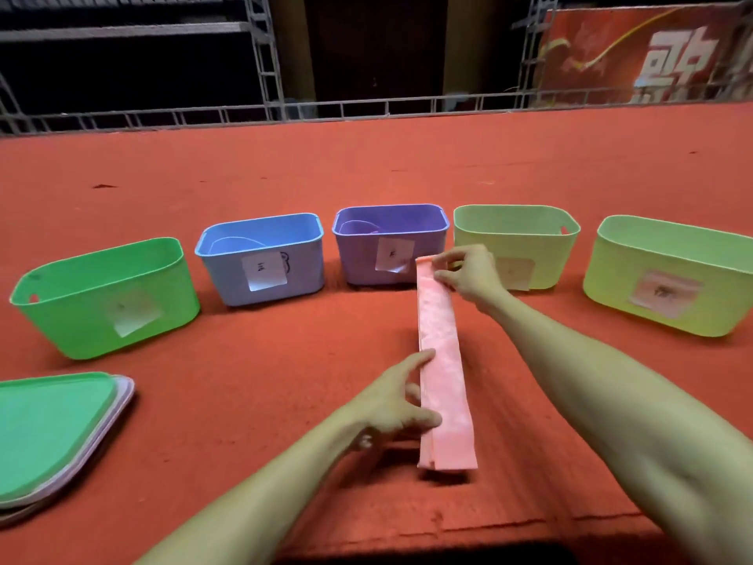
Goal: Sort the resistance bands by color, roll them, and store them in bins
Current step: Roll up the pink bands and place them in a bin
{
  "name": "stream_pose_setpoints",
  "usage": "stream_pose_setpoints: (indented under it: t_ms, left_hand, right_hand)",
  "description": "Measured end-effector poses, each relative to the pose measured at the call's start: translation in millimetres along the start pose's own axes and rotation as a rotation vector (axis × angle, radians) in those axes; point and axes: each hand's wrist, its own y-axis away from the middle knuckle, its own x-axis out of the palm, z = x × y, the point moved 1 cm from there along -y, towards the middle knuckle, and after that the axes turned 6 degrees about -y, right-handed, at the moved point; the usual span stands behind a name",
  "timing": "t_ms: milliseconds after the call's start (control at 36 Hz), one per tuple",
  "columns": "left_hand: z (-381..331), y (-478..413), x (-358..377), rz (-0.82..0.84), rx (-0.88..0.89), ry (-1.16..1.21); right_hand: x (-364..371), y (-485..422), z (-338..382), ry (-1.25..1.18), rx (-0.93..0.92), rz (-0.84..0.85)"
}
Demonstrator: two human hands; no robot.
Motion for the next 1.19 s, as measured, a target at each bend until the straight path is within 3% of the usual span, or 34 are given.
stream_pose_setpoints:
  t_ms: [389, 639, 750, 917, 1028, 1194]
  left_hand:
    - [33.7, 6.3, -34.9, 0.027, -0.206, 0.029]
    - [20.6, -2.3, -42.3, 0.069, -0.104, -0.749]
    - [18.7, 1.9, -38.3, 0.007, 0.009, -0.928]
    - [20.2, 10.8, -39.0, 0.047, 0.221, -0.725]
    - [21.1, 20.1, -40.2, 0.091, 0.241, -0.633]
    - [24.0, 26.1, -39.1, 0.117, 0.275, -0.678]
  right_hand:
    - [103.1, -5.1, -53.7, 0.153, 0.009, 0.158]
    - [112.6, -9.5, -77.9, 0.188, 0.037, 0.254]
    - [112.3, -9.6, -79.0, 0.179, 0.032, 0.255]
    - [113.2, -8.3, -81.4, 0.173, 0.022, 0.254]
    - [113.5, -7.6, -81.2, 0.174, 0.011, 0.25]
    - [113.5, -6.6, -80.5, 0.178, 0.01, 0.247]
